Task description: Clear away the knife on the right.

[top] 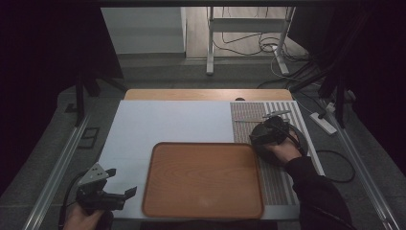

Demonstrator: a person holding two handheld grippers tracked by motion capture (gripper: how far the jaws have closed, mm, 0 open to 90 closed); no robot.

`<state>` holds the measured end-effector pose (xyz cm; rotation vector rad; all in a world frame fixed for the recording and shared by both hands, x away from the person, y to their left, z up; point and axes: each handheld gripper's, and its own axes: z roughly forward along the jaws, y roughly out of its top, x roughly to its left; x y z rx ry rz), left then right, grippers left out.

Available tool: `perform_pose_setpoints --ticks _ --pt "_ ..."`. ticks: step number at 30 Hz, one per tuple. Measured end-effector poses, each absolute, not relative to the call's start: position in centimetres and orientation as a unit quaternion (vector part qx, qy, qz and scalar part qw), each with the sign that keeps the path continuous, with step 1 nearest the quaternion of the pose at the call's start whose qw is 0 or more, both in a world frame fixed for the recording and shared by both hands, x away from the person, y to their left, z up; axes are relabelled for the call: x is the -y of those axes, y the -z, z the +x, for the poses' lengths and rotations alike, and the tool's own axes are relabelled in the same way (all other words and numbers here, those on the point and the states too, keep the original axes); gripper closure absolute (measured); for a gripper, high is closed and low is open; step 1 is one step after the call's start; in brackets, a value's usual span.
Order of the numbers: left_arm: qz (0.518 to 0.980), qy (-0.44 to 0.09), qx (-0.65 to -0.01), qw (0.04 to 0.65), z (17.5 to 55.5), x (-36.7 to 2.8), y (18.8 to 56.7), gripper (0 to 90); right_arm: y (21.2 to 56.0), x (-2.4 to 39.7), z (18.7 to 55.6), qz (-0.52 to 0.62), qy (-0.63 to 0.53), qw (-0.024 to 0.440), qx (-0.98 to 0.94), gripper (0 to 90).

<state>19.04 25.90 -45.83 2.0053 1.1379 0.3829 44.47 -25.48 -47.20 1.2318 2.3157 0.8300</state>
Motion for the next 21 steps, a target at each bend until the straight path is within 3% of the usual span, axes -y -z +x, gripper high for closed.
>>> perform_pose_setpoints --ticks 17,21 --pt "0.794 -0.152 -0.443 0.388 19.0 -25.8 45.8 1.7 48.0 25.4 48.1 0.463 -0.280 0.194 -0.818 1.6" --pt "0.794 -0.153 -0.442 0.387 19.0 -25.7 45.8 1.8 47.7 25.4 48.9 0.457 -0.283 0.199 -0.819 19.3"
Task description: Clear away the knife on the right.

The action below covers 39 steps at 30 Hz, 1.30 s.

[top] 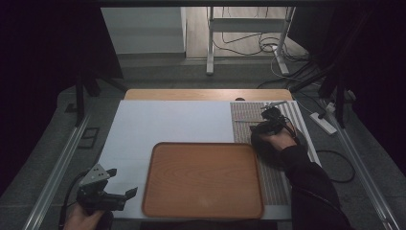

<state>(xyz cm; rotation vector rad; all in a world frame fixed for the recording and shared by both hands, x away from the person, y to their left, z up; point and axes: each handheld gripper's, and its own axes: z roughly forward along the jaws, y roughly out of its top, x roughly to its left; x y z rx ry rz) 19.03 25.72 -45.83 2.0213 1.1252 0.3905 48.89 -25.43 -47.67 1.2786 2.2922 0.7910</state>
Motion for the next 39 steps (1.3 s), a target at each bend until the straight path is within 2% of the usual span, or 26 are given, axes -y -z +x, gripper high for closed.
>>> perform_pose_setpoints --ticks 1,2,3,4,6,7,9,11,12,13,23,39 --pt "0.794 -0.153 -0.442 0.387 19.0 -25.7 45.8 1.7 47.5 25.4 49.1 0.455 -0.285 0.197 -0.821 25.4" --pt "0.794 -0.153 -0.442 0.387 19.0 -25.7 45.8 1.7 47.5 25.4 49.1 0.455 -0.285 0.197 -0.821 25.4" --pt "0.795 -0.153 -0.442 0.387 19.0 -25.7 45.8 1.7 47.3 25.3 49.6 0.448 -0.289 0.198 -0.822 34.2" --pt "0.795 -0.153 -0.442 0.387 19.0 -25.7 45.8 1.7 47.3 25.3 49.6 0.448 -0.289 0.198 -0.822 34.2" --pt "0.794 -0.153 -0.442 0.387 19.0 -25.7 45.8 1.7 47.2 25.2 50.1 0.446 -0.292 0.196 -0.823 46.1" --pt "0.794 -0.153 -0.443 0.387 19.0 -25.7 45.8 1.8 47.1 25.1 50.7 0.444 -0.294 0.184 -0.826 60.0" --pt "0.795 -0.153 -0.442 0.387 19.1 -25.7 45.8 1.8 47.3 25.0 51.4 0.436 -0.288 0.174 -0.835 72.7" --pt "0.795 -0.153 -0.442 0.386 19.1 -25.7 45.8 1.7 47.6 25.0 52.1 0.430 -0.280 0.164 -0.843 84.3" --pt "0.795 -0.153 -0.442 0.386 19.1 -25.7 45.8 1.7 47.6 25.0 52.1 0.430 -0.280 0.164 -0.843 84.3" --pt "0.796 -0.153 -0.442 0.386 19.1 -25.7 45.8 1.7 48.0 25.0 52.7 0.427 -0.273 0.154 -0.848 89.7" --pt "0.797 -0.153 -0.440 0.384 19.1 -25.6 45.8 1.7 50.2 24.7 55.1 0.409 -0.239 0.132 -0.871 89.9" --pt "0.800 -0.154 -0.438 0.380 19.1 -25.5 45.9 1.7 50.2 28.2 58.5 0.472 -0.240 0.170 -0.831 90.0"
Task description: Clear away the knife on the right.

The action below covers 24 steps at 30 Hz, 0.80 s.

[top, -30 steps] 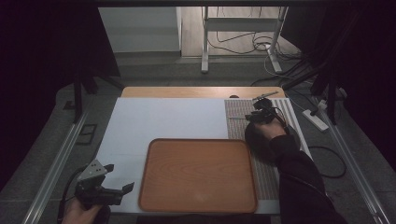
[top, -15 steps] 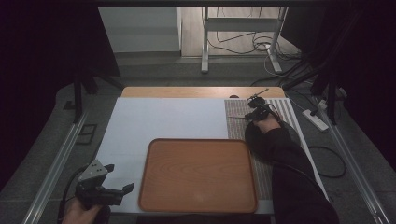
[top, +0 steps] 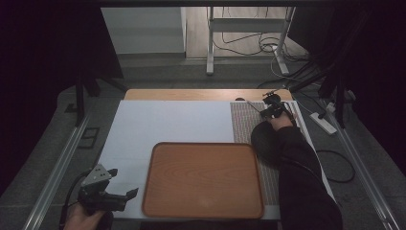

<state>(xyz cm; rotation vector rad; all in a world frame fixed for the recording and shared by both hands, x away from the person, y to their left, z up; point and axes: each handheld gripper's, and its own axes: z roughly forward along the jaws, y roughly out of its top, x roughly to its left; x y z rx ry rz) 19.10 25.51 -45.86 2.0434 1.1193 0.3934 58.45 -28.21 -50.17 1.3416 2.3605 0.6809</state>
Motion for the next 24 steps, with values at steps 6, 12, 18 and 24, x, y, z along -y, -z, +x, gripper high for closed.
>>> perform_pose_setpoints --ticks 6,12,18,24 --pt "0.801 -0.155 -0.437 0.378 19.1 -25.5 45.9 1.8 50.1 30.2 58.7 0.494 -0.227 0.199 -0.815 90.0" --pt "0.802 -0.156 -0.436 0.377 19.1 -25.4 45.8 1.7 49.1 31.4 58.3 0.498 -0.255 0.192 -0.806 89.8" --pt "0.803 -0.158 -0.435 0.376 19.1 -25.4 45.8 1.7 46.9 32.3 57.7 0.513 -0.287 0.188 -0.787 58.9" --pt "0.805 -0.158 -0.433 0.373 19.1 -25.2 45.8 1.7 47.3 33.2 57.9 0.545 -0.263 0.166 -0.779 8.3"
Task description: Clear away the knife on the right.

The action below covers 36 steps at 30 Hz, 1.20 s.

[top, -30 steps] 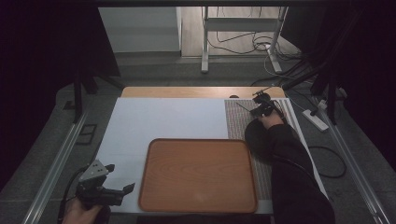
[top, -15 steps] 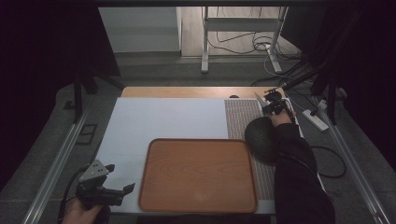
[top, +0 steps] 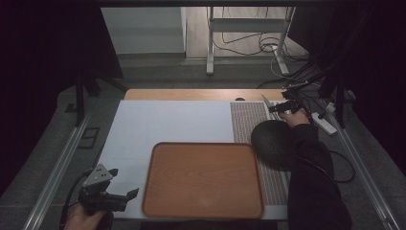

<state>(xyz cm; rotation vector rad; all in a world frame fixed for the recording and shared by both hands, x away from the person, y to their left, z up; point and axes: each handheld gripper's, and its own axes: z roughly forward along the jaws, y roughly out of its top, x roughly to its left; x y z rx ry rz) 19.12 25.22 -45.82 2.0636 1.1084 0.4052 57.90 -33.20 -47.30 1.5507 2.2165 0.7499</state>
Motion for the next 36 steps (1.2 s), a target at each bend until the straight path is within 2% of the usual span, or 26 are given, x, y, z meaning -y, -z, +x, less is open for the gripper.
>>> perform_pose_setpoints --ticks 1,3,11,15,17,20,22,23,24,25,26,27,28,36 --pt "0.805 -0.158 -0.433 0.373 19.1 -25.2 45.8 1.7 47.5 33.2 57.9 0.548 -0.254 0.168 -0.779 2.8" --pt "0.805 -0.158 -0.433 0.374 19.1 -25.3 45.8 1.7 48.1 33.1 58.1 0.564 -0.235 0.175 -0.772 0.8" --pt "0.805 -0.158 -0.433 0.374 19.1 -25.3 45.8 1.7 49.0 33.2 58.1 0.568 -0.203 0.173 -0.779 1.9" --pt "0.805 -0.158 -0.433 0.374 19.1 -25.3 45.8 1.7 49.4 33.5 58.1 0.569 -0.187 0.178 -0.781 6.8" --pt "0.805 -0.158 -0.433 0.374 19.1 -25.3 45.8 1.7 49.6 33.7 58.1 0.569 -0.183 0.179 -0.781 12.9" --pt "0.805 -0.158 -0.433 0.374 19.1 -25.3 45.8 1.7 49.6 34.4 58.0 0.576 -0.179 0.167 -0.780 31.5" --pt "0.805 -0.158 -0.433 0.374 19.1 -25.3 45.8 1.7 49.6 34.4 57.9 0.575 -0.183 0.167 -0.780 33.0" --pt "0.805 -0.158 -0.433 0.374 19.1 -25.3 45.8 1.7 49.5 34.4 57.9 0.572 -0.181 0.166 -0.783 36.9" --pt "0.805 -0.158 -0.433 0.373 19.1 -25.3 45.8 1.7 49.4 34.4 57.9 0.567 -0.181 0.163 -0.787 43.3" --pt "0.805 -0.158 -0.433 0.373 19.1 -25.2 45.8 1.7 49.2 34.0 57.7 0.553 -0.179 0.158 -0.798 59.0" --pt "0.806 -0.158 -0.433 0.373 19.1 -25.2 45.8 1.7 49.2 34.0 57.7 0.553 -0.179 0.158 -0.798 59.0" --pt "0.806 -0.158 -0.433 0.372 19.1 -25.2 45.8 1.7 49.1 33.8 57.7 0.549 -0.179 0.152 -0.802 66.1" --pt "0.806 -0.158 -0.433 0.372 19.1 -25.2 45.8 1.7 49.0 33.4 57.7 0.546 -0.177 0.144 -0.807 78.4" --pt "0.805 -0.159 -0.434 0.373 19.1 -25.3 45.8 1.7 48.9 33.3 57.9 0.543 -0.169 0.144 -0.810 80.3"
